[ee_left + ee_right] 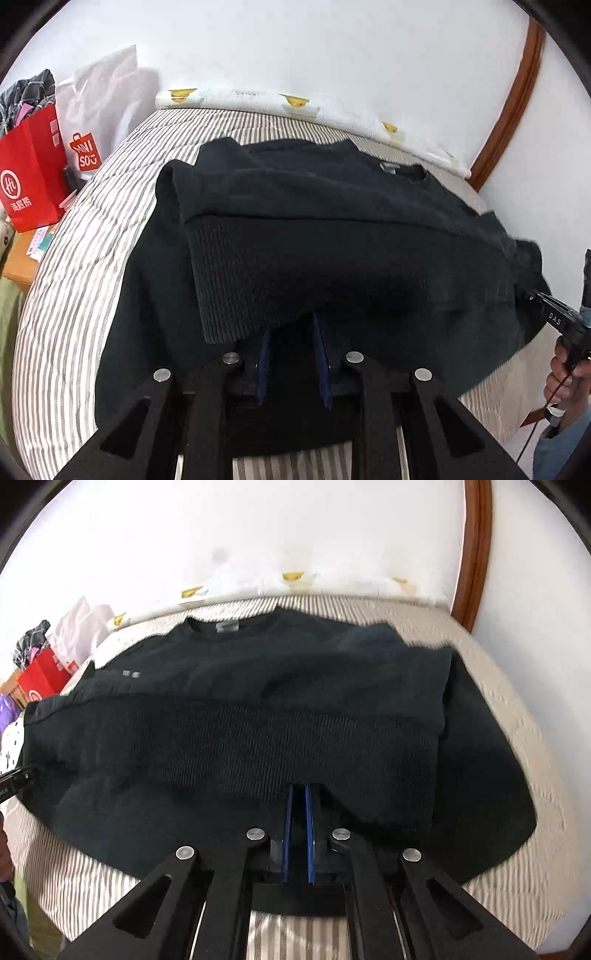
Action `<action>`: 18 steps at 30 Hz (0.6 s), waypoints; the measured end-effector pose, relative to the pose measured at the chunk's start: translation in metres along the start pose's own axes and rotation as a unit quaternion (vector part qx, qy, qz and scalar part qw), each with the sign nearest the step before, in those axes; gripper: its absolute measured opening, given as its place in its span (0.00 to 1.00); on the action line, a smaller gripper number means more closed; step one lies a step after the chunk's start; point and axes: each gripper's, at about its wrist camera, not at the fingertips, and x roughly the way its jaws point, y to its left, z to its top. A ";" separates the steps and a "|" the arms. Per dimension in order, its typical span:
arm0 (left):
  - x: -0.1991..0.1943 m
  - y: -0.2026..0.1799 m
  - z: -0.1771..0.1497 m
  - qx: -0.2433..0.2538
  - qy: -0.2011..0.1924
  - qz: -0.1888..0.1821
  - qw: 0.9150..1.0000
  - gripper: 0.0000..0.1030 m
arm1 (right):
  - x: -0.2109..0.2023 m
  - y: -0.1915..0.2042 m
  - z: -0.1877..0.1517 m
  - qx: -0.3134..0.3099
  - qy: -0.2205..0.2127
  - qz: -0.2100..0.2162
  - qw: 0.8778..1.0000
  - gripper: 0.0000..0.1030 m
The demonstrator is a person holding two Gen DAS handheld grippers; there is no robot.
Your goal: Fold small clothes
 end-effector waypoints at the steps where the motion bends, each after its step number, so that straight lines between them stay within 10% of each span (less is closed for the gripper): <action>1: 0.001 0.002 0.005 -0.004 -0.003 -0.004 1.000 0.19 | 0.003 -0.001 0.007 0.001 -0.003 0.001 1.000 0.05; 10: 0.018 -0.001 0.047 -0.005 -0.018 0.007 1.000 0.19 | 0.020 -0.008 0.068 0.004 -0.027 -0.002 1.000 0.05; 18: 0.024 -0.003 0.051 -0.007 -0.021 0.001 1.000 0.19 | -0.019 -0.046 0.033 0.034 -0.023 -0.001 0.999 0.52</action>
